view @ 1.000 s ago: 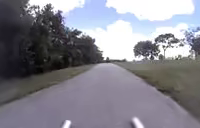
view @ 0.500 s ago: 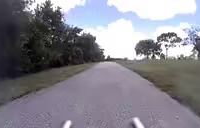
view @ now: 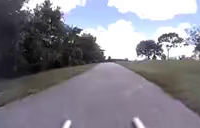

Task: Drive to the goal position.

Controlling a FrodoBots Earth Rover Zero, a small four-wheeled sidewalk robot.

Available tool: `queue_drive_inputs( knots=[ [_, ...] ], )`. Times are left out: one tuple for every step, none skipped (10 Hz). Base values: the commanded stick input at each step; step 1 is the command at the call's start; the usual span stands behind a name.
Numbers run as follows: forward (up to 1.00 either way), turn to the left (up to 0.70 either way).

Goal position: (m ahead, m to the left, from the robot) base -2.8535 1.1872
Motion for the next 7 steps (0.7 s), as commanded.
queue_drive_inputs(
  knots=[
    [0.70,0.01],
    [0.70,0.01],
    [0.70,0.01],
    [0.70,0.01],
    [0.70,0.01],
    [0.23,0.00],
    [0.00,0.00]
  ],
)
